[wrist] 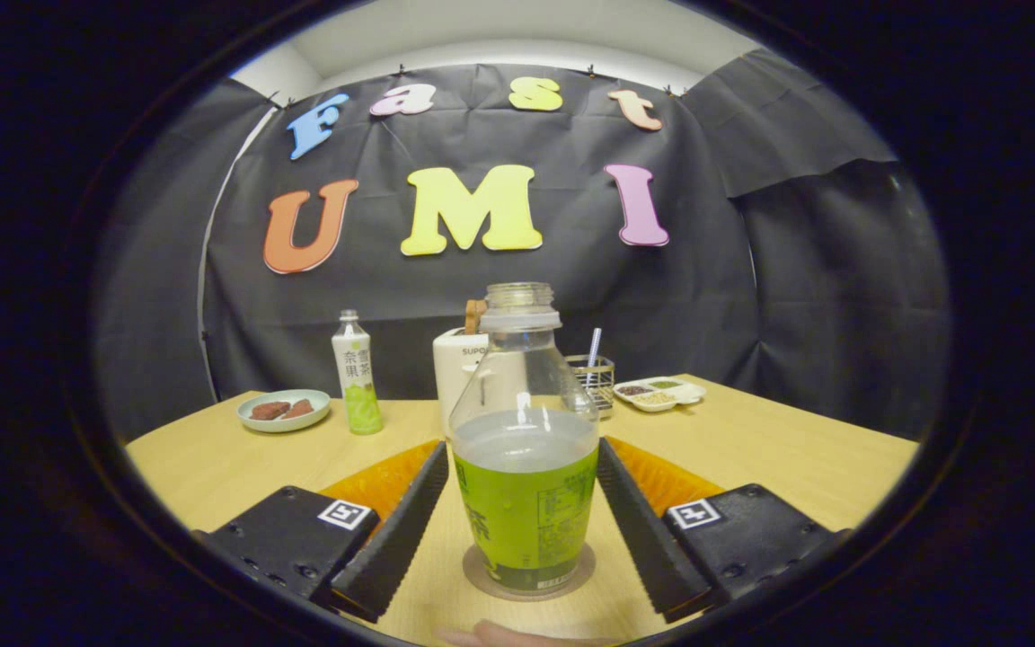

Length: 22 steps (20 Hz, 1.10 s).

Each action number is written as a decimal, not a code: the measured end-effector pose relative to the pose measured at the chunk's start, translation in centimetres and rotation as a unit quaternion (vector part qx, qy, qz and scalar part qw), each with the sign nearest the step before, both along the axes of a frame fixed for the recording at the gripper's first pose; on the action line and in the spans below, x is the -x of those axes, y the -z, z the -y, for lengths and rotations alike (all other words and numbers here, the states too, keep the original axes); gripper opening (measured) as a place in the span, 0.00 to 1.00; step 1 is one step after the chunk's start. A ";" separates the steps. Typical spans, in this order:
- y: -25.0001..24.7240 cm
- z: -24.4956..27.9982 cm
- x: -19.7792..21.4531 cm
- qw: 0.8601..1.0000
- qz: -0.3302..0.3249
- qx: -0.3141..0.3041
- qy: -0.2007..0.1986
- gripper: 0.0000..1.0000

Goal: Take the bottle from table, then pour the juice into the cup, finally place the bottle on the coaster

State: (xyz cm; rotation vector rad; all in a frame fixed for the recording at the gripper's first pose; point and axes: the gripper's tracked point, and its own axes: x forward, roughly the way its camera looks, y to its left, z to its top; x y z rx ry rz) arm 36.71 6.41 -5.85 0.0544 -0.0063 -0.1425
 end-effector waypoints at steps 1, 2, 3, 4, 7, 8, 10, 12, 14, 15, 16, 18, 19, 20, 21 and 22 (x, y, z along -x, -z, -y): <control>-0.4 0.3 0.8 1.000 0.001 0.000 0.003 1.00; -0.6 0.3 1.2 1.000 0.001 -0.002 0.001 1.00; -1.1 0.2 2.2 1.000 0.004 -0.004 -0.002 1.00; -1.8 0.3 3.2 1.000 0.012 -0.004 -0.001 1.00; -3.9 0.5 6.7 0.999 0.027 0.017 0.009 1.00; -4.8 0.0 8.2 0.999 0.034 0.024 0.003 1.00; -6.6 -0.8 11.0 0.998 0.050 0.040 -0.014 1.00; -8.6 -1.0 14.2 0.996 0.079 0.047 -0.024 1.00; -9.7 -0.7 16.9 0.994 0.093 0.055 -0.018 1.00; -9.9 -0.5 18.2 0.994 0.090 0.052 -0.015 1.00; -9.9 -0.4 19.3 0.995 0.084 0.049 -0.014 1.00; -10.5 0.1 21.5 0.995 0.083 0.049 -0.014 1.00; -10.7 0.5 22.5 0.996 0.083 0.044 -0.009 1.00; -10.4 0.9 23.3 0.996 0.075 0.046 -0.001 1.00; -10.4 1.2 24.2 0.996 0.073 0.047 0.001 1.00; -10.4 1.5 25.2 0.997 0.067 0.048 0.006 1.00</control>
